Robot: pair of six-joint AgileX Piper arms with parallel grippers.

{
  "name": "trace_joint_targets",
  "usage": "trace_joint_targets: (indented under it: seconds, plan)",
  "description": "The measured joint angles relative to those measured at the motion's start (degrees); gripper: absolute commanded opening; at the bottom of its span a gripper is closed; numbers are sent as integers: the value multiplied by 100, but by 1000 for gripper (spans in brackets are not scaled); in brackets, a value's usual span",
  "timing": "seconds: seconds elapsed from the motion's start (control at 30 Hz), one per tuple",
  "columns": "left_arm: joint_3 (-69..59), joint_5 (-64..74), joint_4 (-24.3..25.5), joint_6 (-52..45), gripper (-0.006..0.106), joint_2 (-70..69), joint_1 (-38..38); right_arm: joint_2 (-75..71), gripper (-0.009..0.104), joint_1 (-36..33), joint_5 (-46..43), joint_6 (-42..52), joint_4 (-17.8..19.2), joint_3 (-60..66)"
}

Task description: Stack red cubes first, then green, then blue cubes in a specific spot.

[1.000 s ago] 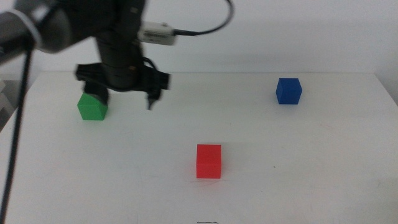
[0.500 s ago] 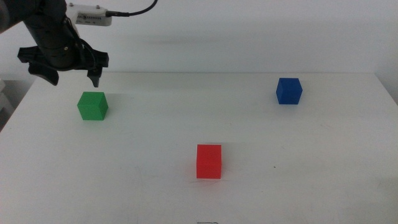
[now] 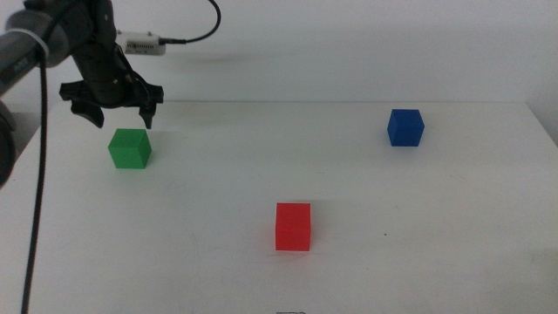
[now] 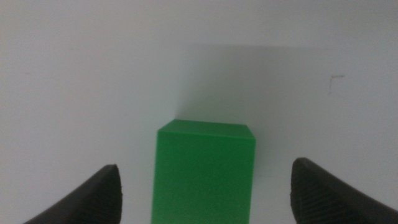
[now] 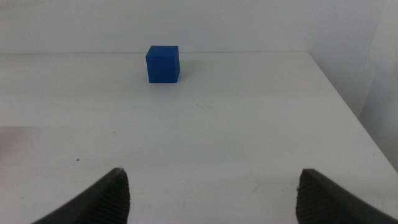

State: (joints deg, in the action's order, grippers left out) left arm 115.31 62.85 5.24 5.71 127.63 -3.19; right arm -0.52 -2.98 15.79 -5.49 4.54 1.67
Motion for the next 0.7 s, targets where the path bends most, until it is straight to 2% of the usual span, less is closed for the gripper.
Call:
trace_joint_targets:
  seconds: [0.47, 0.57, 0.7]
  plan:
    - [35, 7, -55, -10, 90, 475, 0, 0, 73, 0, 0, 0, 0, 0]
    - [46, 2, -75, -10, 84, 535, 0, 0, 73, 0, 0, 0, 0, 0]
    - [53, 7, -75, -10, 69, 584, 0, 0, 73, 0, 0, 0, 0, 0]
